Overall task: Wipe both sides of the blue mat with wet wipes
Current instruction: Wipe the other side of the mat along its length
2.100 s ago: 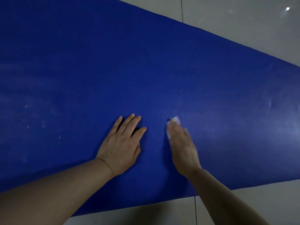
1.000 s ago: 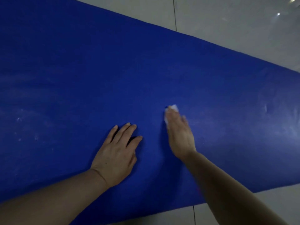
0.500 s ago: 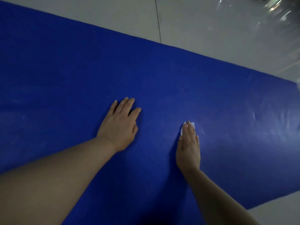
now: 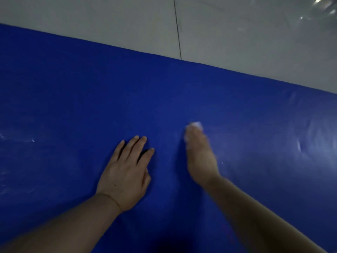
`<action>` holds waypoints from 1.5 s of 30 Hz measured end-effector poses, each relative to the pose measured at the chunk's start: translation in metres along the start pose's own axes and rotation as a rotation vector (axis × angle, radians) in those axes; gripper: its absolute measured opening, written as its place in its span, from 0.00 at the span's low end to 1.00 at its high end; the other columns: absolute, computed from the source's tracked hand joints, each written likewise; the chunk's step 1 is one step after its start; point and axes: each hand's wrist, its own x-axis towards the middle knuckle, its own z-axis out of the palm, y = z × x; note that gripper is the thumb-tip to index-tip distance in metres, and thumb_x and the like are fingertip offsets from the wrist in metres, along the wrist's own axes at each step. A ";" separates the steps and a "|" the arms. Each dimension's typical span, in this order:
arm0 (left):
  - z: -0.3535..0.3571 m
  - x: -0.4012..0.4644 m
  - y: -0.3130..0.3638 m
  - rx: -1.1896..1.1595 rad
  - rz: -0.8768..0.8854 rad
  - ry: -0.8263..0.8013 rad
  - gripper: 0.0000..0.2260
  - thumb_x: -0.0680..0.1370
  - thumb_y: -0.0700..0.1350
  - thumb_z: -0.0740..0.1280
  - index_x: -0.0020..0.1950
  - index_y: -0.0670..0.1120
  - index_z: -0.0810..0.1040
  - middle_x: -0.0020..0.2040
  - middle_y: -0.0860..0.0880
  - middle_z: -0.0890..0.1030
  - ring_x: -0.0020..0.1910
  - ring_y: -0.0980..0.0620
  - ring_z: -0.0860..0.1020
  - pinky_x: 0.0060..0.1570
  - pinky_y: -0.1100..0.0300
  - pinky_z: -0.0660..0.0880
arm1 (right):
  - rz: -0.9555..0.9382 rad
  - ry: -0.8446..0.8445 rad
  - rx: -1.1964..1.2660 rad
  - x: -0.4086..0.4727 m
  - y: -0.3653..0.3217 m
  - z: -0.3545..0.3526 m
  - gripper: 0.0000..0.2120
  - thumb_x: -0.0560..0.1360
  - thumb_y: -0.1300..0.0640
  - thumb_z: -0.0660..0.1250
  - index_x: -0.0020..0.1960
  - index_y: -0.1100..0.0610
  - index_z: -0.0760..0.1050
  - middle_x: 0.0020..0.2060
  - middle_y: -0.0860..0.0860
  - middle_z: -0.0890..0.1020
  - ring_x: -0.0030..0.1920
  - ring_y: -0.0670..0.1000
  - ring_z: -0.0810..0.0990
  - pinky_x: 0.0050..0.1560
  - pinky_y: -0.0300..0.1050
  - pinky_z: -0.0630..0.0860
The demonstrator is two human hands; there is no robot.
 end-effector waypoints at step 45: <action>-0.006 0.024 0.000 -0.005 -0.233 -0.014 0.26 0.75 0.49 0.53 0.71 0.48 0.71 0.76 0.44 0.64 0.75 0.44 0.58 0.71 0.43 0.52 | 0.212 -0.263 -0.200 0.003 0.009 -0.021 0.30 0.79 0.64 0.48 0.76 0.59 0.38 0.77 0.51 0.40 0.75 0.49 0.34 0.74 0.43 0.39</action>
